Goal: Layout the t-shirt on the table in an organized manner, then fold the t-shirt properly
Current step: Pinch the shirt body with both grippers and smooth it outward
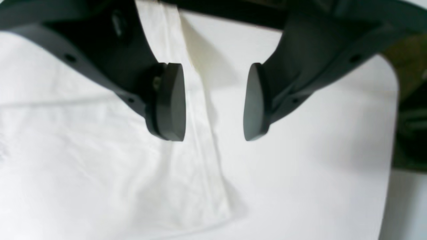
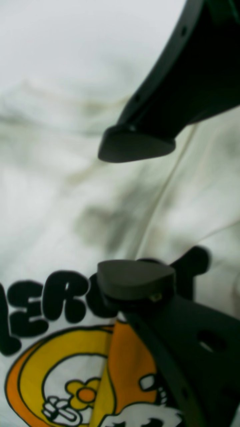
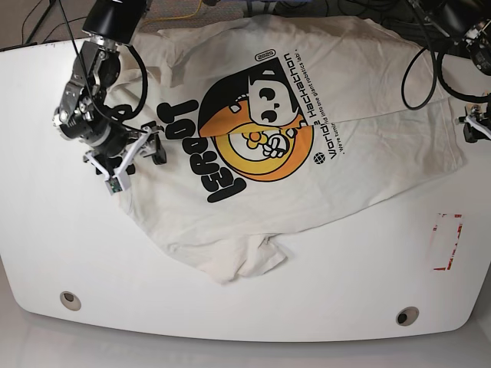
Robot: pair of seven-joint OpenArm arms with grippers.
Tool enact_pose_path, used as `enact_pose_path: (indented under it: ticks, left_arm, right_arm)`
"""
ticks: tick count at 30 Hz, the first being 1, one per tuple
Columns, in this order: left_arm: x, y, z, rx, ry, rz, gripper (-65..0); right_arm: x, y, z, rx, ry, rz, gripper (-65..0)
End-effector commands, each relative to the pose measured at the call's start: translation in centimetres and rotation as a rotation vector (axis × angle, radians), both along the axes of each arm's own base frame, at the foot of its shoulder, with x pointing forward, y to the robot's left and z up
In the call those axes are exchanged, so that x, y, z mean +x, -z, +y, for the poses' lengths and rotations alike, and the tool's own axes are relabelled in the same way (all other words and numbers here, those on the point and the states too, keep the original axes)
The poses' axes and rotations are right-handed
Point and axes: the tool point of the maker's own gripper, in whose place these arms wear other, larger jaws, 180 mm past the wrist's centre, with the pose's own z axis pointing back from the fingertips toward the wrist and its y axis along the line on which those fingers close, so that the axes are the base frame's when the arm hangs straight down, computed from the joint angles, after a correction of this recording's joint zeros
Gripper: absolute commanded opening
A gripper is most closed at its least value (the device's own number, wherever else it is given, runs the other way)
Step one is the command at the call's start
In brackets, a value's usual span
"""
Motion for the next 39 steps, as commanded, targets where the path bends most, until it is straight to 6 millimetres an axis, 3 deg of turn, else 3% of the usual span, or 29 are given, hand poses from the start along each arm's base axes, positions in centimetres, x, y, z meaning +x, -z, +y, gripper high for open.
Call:
enact_pose_path:
  ticks: [1,4,10,20,28,30,39]
  left_arm:
    - [2.0,-0.4,-0.2,0.034,0.014,-0.041,-38.7]
    - [2.9,0.7,-0.9,0.054,0.027,-0.024,-38.7]
    - [4.1,4.9,-4.2,0.01,0.093,0.019,-38.9]
    - [4.3,10.1,-6.6,-0.085,0.142,0.08,-38.9]
    - [7.4,11.5,-7.1,-0.114,0.208,0.089,-38.9]
    - [9.0,11.6,-7.3,-0.135,0.219,0.071,-38.9]
    - [14.5,11.0,-9.1,-0.176,0.281,0.007,-38.9]
  right_arm:
    - [2.0,-1.2,-0.1,0.029,0.002,-0.059,-25.5]
    - [2.6,-0.6,0.2,0.055,0.005,-0.049,-31.5]
    - [3.1,0.5,1.4,0.064,-0.031,-0.03,-42.8]
    - [2.5,2.2,1.8,-0.021,-0.044,0.014,-45.3]
    - [2.4,4.1,1.4,-0.015,-0.025,0.032,-45.3]
    - [2.4,4.4,1.0,-0.013,-0.019,0.032,-45.3]
    - [2.9,4.0,-0.2,-0.024,-0.007,-0.002,-45.3]
